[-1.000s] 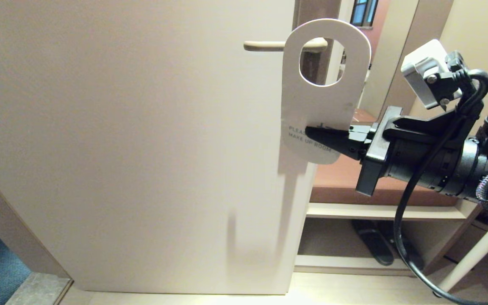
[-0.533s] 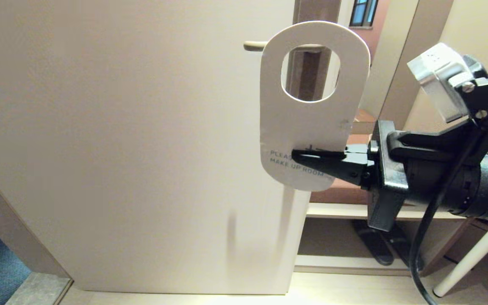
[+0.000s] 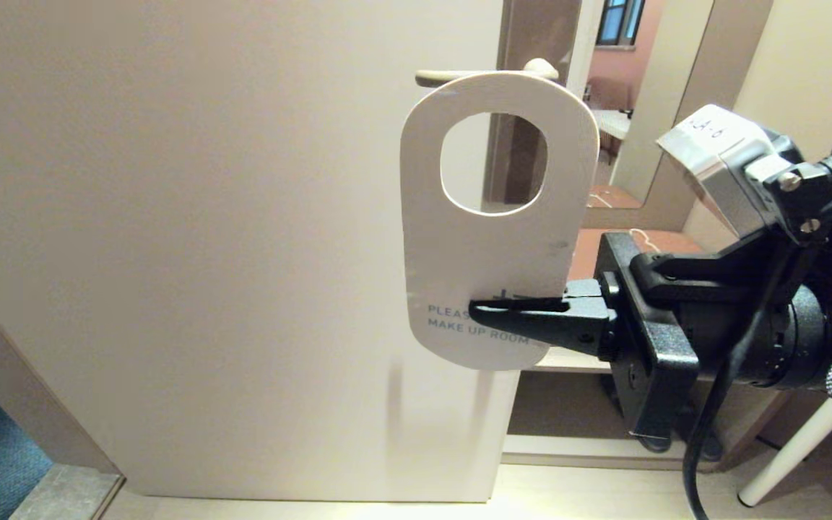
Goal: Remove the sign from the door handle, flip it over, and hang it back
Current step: Hand it to the other hand
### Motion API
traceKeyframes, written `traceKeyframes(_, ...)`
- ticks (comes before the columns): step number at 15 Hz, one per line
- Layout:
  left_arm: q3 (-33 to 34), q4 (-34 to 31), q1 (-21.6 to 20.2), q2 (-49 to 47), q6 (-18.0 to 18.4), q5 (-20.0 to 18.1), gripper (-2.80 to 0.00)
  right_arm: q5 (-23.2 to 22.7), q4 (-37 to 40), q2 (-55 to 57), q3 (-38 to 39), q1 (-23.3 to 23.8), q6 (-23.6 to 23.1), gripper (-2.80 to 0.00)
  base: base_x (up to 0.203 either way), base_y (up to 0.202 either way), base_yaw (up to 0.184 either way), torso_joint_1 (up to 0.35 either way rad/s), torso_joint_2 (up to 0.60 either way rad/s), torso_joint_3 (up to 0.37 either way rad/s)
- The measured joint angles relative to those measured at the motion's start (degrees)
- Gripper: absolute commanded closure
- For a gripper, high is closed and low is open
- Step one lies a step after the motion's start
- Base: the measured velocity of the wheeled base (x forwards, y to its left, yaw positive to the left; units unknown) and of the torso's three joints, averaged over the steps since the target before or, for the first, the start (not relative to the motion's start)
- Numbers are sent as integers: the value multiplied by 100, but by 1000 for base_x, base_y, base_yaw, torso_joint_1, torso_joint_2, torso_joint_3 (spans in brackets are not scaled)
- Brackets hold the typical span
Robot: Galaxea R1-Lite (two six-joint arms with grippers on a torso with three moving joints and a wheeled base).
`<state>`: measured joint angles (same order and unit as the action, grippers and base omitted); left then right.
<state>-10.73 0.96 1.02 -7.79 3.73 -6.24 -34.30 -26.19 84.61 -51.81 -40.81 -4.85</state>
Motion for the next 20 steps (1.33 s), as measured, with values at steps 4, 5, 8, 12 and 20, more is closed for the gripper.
traceKeyframes(4,-956,145,928,-1245,-333,-62,0,-126,-21,146,-60,52,245,0,0,0,0,0,0,0)
traceKeyframes(5,-1129,274,1260,-1595,-446,-67,0,-200,-27,194,-100,79,271,0,0,0,0,0,0,0)
traceKeyframes(8,-1574,777,1941,-2675,-903,-120,0,-616,-25,400,-342,260,277,0,0,0,0,0,0,0)
traceKeyframes(12,-2000,1849,2299,-4112,-1430,-858,0,-891,-20,729,-776,587,311,0,0,0,0,0,0,0)
traceKeyframes(20,-2486,2629,2830,-5565,-1862,-2174,0,-1468,-22,1004,-1161,630,317,0,0,0,0,0,0,0)
